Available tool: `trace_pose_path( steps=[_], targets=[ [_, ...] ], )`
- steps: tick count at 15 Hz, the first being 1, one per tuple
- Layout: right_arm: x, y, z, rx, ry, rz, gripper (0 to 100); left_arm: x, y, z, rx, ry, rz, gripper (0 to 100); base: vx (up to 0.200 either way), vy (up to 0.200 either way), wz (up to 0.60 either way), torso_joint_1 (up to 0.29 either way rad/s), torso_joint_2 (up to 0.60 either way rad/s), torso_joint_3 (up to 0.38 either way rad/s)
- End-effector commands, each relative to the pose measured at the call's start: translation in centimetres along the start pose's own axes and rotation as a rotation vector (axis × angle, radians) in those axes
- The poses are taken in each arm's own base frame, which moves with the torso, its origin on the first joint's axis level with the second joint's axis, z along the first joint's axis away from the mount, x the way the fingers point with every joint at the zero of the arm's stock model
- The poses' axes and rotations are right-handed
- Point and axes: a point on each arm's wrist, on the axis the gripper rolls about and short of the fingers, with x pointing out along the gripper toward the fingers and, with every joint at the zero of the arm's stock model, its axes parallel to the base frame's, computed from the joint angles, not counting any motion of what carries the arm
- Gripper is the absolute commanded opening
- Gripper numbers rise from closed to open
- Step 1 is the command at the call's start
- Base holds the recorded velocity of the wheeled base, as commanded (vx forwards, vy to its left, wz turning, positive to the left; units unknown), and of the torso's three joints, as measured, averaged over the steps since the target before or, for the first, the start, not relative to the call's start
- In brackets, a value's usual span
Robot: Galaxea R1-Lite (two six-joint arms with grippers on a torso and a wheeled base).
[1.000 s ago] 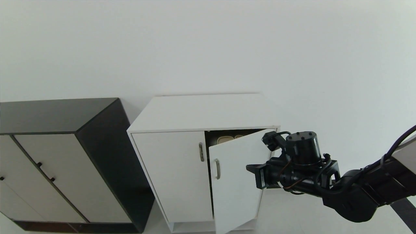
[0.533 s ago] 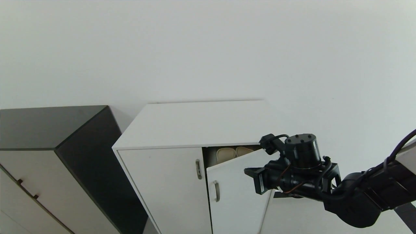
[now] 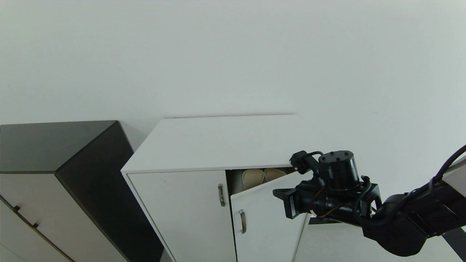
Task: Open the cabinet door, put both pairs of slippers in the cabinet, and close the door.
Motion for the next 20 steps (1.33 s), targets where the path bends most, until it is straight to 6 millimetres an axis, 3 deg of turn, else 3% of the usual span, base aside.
trace_pose_path(
  steps=[1, 7, 20],
  targets=[
    [0.6, -0.2, -0.4, -0.001, 0.005, -0.003, 0, 0.0, 0.0, 0.0, -0.001, 0.000, 0.000, 0, 0.000, 0.000, 0.00, 0.000, 0.00, 0.000],
    [3.0, -1.8, -1.3, 0.007, -0.040, -0.029, 0, 0.0, 0.0, 0.0, -0.002, 0.000, 0.000, 0, 0.000, 0.000, 0.00, 0.000, 0.00, 0.000],
    [4.2, -3.2, -1.4, 0.021, -0.043, -0.057, 0, 0.0, 0.0, 0.0, -0.004, 0.000, -0.002, 0, 0.000, 0.000, 0.00, 0.000, 0.00, 0.000]
  ],
)
